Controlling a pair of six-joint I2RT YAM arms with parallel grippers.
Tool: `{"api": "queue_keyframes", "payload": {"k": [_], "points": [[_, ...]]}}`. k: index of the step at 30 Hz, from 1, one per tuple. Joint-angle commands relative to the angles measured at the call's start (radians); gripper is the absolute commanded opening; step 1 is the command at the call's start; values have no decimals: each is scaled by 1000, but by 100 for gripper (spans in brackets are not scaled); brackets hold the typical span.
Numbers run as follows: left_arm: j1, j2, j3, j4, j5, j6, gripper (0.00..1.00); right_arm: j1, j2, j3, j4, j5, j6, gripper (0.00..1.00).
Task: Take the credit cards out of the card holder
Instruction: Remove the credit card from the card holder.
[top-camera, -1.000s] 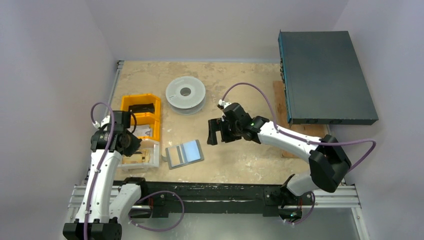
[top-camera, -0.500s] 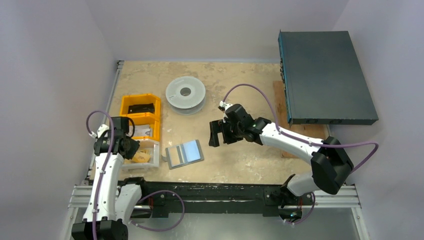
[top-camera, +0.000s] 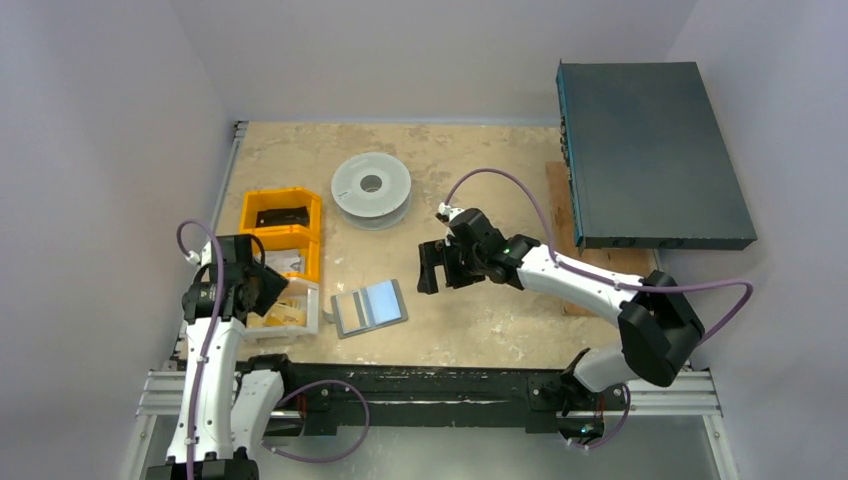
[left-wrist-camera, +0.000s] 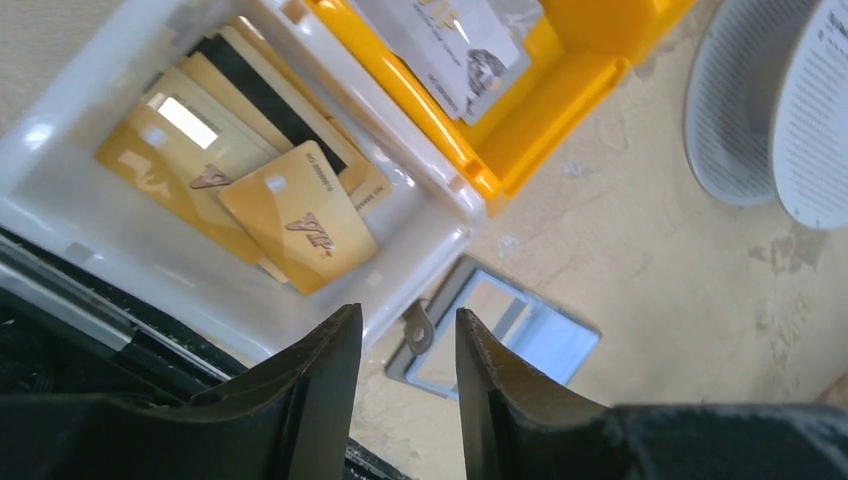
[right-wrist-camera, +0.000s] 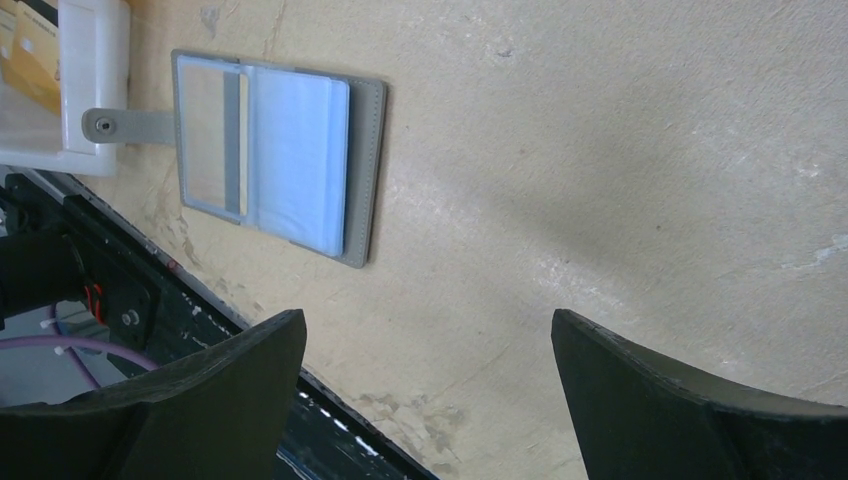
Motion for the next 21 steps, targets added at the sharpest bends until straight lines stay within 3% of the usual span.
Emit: {"api": "queue_keyframes", "payload": {"k": [1,4,8,13,17,21], "points": [[-2,-8,24,99,197,133,40,11,20,23,43,12,31,94],[-28,-5,24,122,286,190,40,51,54,57,41,54,58,92],[-152,-15,24,162,313,214,41,144,114,130,42,131,99,89],[-225,3,18,215,353,193,41,238,216,230,83,180,162,73],[-224,26,88,124,178,229,41,296,309,318,96,215,201,59],[-208,54,171,68,8,256,45,349,394,400,88,260,222,57]]}}
